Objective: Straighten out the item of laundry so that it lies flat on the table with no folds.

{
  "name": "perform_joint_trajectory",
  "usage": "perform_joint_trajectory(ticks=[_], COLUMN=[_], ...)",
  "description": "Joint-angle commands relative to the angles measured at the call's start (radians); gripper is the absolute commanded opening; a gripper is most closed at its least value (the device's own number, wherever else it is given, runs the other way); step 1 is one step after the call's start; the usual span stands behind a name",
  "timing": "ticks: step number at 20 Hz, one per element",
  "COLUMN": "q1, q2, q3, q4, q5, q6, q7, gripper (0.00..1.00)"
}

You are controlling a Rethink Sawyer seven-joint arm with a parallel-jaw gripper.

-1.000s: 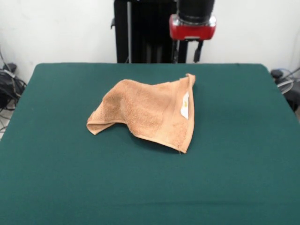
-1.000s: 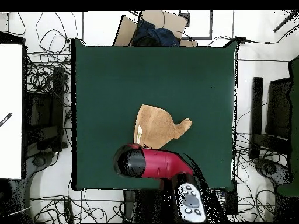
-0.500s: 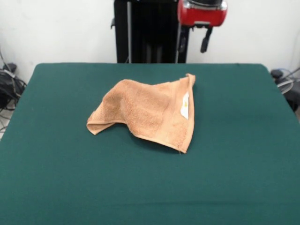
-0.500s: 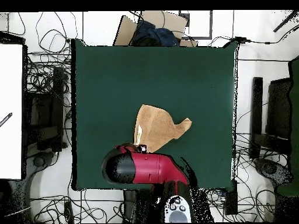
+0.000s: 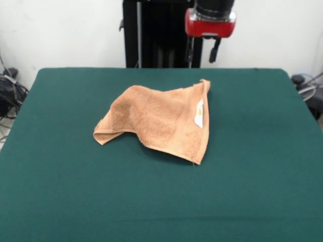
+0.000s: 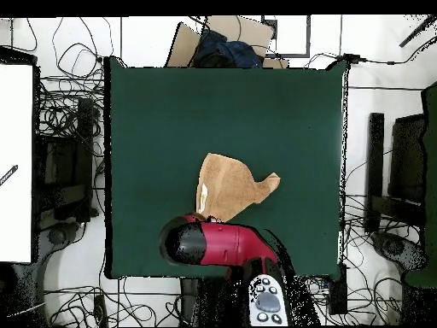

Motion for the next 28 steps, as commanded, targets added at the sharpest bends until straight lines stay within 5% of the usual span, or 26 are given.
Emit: perform_joint_trajectory(ticks=[1, 28], q1=[-0.03, 0.011], q2=[0.128, 0.176], q3=[0.042, 0.0], q4=[-0.027, -0.025], q5=[-0.035, -0.039], q6=[-0.141, -0.204], q7=[0.137, 0.144], gripper=[1.0, 1.0])
